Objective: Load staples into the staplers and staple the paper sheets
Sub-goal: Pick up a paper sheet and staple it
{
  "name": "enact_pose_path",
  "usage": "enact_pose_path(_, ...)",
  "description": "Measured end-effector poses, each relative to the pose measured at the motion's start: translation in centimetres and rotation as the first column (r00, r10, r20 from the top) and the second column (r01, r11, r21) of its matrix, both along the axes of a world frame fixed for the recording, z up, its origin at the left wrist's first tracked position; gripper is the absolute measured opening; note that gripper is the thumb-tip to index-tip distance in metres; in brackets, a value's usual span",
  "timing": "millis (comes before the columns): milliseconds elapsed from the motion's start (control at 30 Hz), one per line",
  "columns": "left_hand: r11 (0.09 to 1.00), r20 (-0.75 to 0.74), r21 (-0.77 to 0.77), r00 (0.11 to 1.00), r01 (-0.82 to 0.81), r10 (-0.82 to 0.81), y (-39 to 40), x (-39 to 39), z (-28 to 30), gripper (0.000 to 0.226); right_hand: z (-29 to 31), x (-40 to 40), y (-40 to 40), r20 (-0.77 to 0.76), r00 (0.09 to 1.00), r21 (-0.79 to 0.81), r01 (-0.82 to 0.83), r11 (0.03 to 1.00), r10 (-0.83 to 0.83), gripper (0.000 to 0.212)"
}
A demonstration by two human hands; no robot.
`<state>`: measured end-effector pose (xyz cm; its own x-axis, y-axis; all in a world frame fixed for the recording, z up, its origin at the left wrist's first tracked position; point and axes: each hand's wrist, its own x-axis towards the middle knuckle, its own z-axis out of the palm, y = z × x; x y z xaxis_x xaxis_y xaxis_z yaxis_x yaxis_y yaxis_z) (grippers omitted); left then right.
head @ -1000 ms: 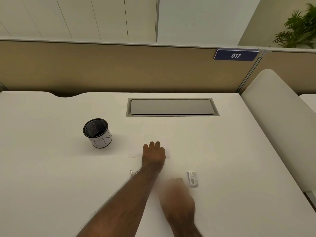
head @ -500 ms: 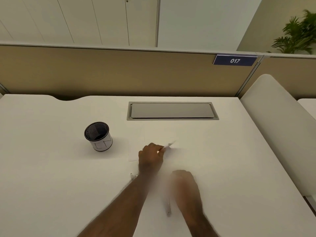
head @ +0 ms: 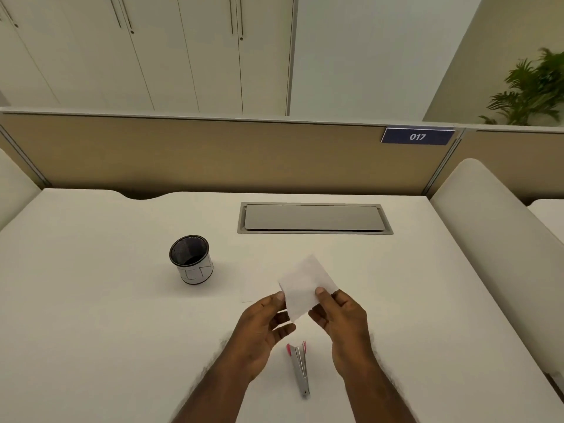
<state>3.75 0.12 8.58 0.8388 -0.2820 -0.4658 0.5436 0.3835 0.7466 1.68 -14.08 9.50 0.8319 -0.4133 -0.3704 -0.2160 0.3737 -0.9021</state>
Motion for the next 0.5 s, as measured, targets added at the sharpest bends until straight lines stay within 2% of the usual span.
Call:
enact_pose_path(133, 0.995, -0.009, -0.097, 1.0, -0.012, 0.011, 0.5, -0.5, 0.8, 0.038, 0.7, -0.2, -0.3, 0.041, 0.999, -0.088, 0.036, 0.995, -0.033, 0.013)
enact_pose_path(300, 0.995, 0.034, 0.078, 0.998, -0.058, 0.056, 0.3, -0.9, 1.5, 0.023, 0.2, -0.7, 0.2, 0.099, 0.994, -0.329, -0.007, 0.944, 0.042, 0.022)
enact_pose_path(400, 0.994, 0.0, 0.073, 0.996, -0.085, 0.086, 0.3, -0.7, 2.1, 0.021, 0.1, -1.3, 0.5, 0.136, 0.976, -0.564, -0.065, 0.823, 0.17, 0.03)
enact_pose_path(500, 0.997, 0.005, 0.026, 0.998, -0.069, 0.069, 0.7, -0.5, 2.8, 0.023, 0.0, -2.0, 0.5, 0.143, 0.913, -0.776, -0.136, 0.616, 0.381, 0.047)
